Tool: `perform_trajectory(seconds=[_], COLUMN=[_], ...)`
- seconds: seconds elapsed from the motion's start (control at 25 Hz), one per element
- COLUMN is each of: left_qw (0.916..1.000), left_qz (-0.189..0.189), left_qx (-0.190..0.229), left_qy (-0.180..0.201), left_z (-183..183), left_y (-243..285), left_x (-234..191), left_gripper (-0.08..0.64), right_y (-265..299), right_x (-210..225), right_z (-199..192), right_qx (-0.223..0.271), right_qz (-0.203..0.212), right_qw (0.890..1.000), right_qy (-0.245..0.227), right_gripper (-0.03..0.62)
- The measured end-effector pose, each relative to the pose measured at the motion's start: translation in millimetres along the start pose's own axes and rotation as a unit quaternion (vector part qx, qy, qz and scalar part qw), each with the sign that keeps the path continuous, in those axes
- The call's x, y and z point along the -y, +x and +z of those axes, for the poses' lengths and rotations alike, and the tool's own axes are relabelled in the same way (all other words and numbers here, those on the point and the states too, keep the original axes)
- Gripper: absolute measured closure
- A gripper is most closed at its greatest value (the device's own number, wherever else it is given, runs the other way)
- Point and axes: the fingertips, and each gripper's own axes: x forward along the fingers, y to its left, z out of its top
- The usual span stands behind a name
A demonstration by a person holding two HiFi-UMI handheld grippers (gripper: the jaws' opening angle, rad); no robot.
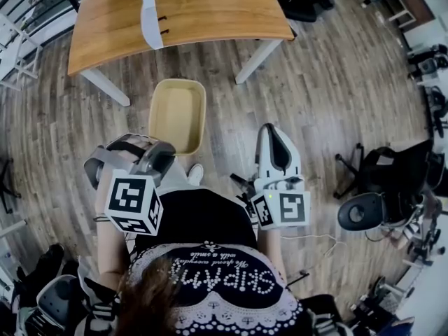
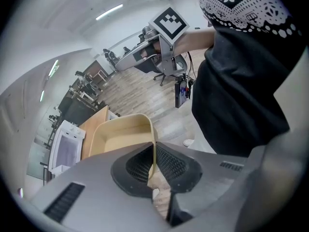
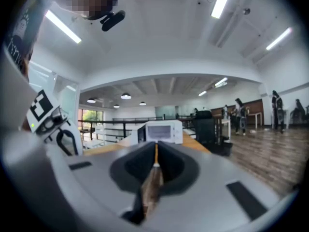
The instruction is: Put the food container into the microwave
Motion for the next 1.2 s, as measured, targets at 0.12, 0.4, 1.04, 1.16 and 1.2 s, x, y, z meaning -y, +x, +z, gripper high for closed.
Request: perform_trajectory(seconds=[0.12,0.4,1.04,1.16,1.2], left_qw=[1.0000,1.0000,0.9999,0.9997,0.9996], left_qz=[0.001,-0.003,-0.015,-0.020,-0.023], left_qx=[0.001,-0.002,0.004,0.014,0.018], left_qy=[0.001,-0.002,0.007,0.002,-0.001], left_z=[0,-2,5,0,-7], left_y=[-1,-5,2,9,16], left_x=[0,8,-21,-43,-53], left_gripper=[0.515,0.515,0.515,0.515,0.515], right_y=[0,-12,-6,19,35], right_x=[-1,-1,23,28,27], right_z=[0,1,7,7,4], right_qx=[-0.001,0.009,0.006,-0.004,-0.008], right_qz=[0.002,0.015,-0.007,-0.007,-0.005], right_qw=[1.000,1.000,1.000,1.000,1.000], right_qy=[-0.001,0.018,0.015,0.016,0.016], right_gripper=[0.554,0.554,0.554,0.554,0.554])
